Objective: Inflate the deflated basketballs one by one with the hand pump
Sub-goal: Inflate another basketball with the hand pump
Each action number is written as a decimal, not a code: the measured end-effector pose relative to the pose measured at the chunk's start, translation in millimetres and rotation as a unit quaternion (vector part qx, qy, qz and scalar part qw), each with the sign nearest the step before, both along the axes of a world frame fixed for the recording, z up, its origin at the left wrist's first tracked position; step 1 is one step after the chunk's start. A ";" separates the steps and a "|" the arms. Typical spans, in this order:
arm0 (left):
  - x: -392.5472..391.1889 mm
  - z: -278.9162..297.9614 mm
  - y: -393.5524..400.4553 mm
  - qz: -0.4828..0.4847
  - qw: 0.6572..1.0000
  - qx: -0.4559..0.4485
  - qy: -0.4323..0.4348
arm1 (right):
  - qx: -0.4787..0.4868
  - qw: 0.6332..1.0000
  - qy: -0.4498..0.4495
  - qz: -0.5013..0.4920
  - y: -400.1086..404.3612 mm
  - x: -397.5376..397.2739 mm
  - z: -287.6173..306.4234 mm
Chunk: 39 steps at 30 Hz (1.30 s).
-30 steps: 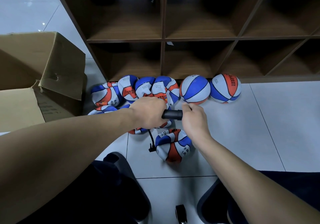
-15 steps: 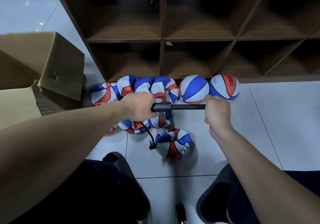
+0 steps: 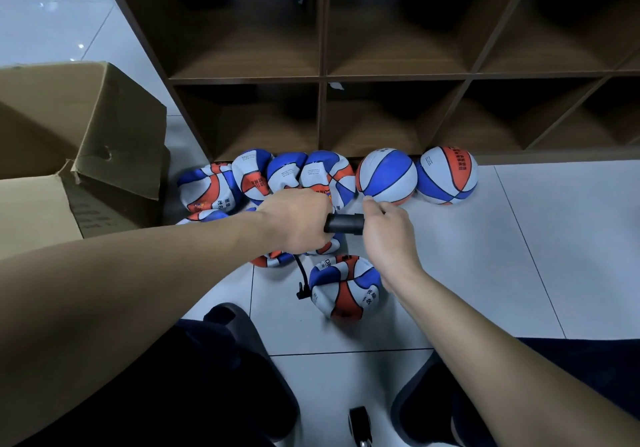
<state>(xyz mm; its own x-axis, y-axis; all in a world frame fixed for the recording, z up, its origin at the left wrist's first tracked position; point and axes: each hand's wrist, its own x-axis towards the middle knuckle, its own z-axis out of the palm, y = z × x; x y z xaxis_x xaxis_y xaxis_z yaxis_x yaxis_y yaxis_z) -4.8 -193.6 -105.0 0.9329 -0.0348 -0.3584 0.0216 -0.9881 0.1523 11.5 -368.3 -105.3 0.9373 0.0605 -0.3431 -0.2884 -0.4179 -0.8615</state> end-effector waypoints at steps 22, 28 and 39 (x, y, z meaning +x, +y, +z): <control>2.7 2.2 26.3 0.015 0.999 -0.032 0.033 | 0.018 0.994 0.018 -0.108 -37.7 48.7 -6.5; 1.0 4.1 12.0 0.007 1.000 0.001 0.018 | 0.017 0.998 0.033 -0.058 -15.6 22.7 -12.2; 3.7 5.6 -2.8 0.004 1.000 -0.008 -0.007 | 0.017 1.000 0.017 -0.012 1.1 9.9 -0.5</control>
